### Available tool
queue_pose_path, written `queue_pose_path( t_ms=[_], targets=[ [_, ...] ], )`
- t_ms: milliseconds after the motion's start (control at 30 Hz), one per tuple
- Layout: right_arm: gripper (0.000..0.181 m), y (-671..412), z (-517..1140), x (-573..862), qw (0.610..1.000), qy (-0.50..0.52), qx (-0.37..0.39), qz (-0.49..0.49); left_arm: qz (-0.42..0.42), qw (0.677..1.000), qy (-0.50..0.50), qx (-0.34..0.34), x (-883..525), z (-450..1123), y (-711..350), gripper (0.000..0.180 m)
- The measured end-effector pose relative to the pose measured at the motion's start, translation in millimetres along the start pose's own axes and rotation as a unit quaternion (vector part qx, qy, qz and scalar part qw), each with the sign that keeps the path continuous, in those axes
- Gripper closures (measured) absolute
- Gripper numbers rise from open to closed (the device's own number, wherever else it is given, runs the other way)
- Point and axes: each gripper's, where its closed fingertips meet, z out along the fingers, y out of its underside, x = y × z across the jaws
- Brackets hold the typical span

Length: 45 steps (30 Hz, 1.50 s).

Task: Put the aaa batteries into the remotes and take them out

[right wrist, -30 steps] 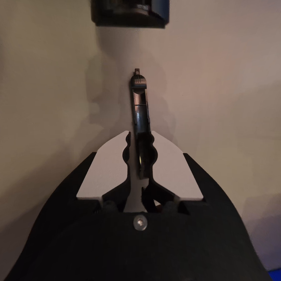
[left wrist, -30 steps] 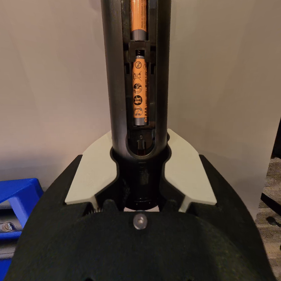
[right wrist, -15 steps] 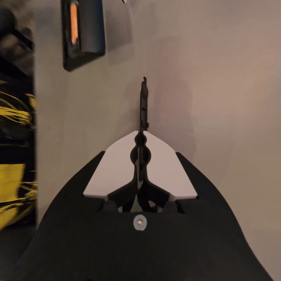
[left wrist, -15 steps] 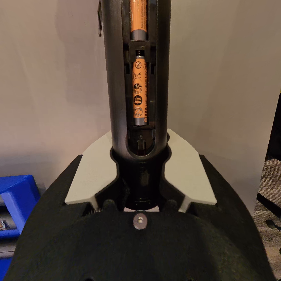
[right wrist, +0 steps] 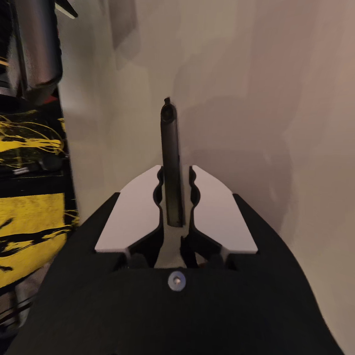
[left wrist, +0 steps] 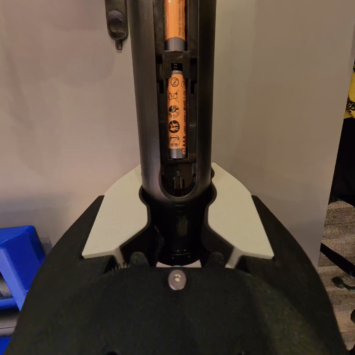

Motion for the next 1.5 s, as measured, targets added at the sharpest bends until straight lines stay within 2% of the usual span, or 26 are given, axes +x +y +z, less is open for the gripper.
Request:
queue_pose_path(
  t_ms=[67,200,300,367,467,633,733,833,967,1200,1500],
  targets=[
    [0.153,-3,-6,-1,0.998,0.049,0.011,-0.046,-0.002,1.000,-0.001,0.000,-1,0,1,0.120],
    [0.150,15,1,-1,0.976,0.174,-0.055,-0.122,-0.004,1.000,-0.007,-0.006,-3,3,4,0.119],
    [0.153,18,4,1,0.957,0.239,-0.066,-0.153,-0.006,1.000,-0.010,-0.005,-4,5,4,0.119],
    [0.161,17,5,-1,0.957,0.237,-0.060,-0.154,-0.006,1.000,-0.013,-0.008,-4,5,4,0.120],
    [0.162,16,5,0,0.960,0.231,-0.050,-0.150,-0.008,1.000,-0.016,-0.013,-4,4,6,0.120],
    [0.162,8,-3,-9,0.974,0.188,0.014,-0.124,-0.018,1.000,-0.015,-0.016,-4,5,10,0.120],
    [0.162,-10,-26,-33,0.974,0.167,0.065,-0.137,-0.026,0.999,-0.011,-0.025,-7,9,13,0.120],
    [0.162,-32,-43,-61,0.969,0.154,0.085,-0.172,-0.026,0.999,-0.003,-0.030,-10,13,11,0.120],
    [0.162,-54,-37,-80,0.967,0.151,0.055,-0.200,-0.027,0.999,0.012,-0.034,-14,18,2,0.120],
    [0.162,-65,-8,-69,0.970,0.150,-0.023,-0.187,-0.033,0.998,0.031,-0.052,-20,27,-11,0.120],
    [0.162,-65,7,-58,0.974,0.145,-0.055,-0.167,-0.036,0.997,0.038,-0.052,-24,34,-24,0.120]
  ],
)
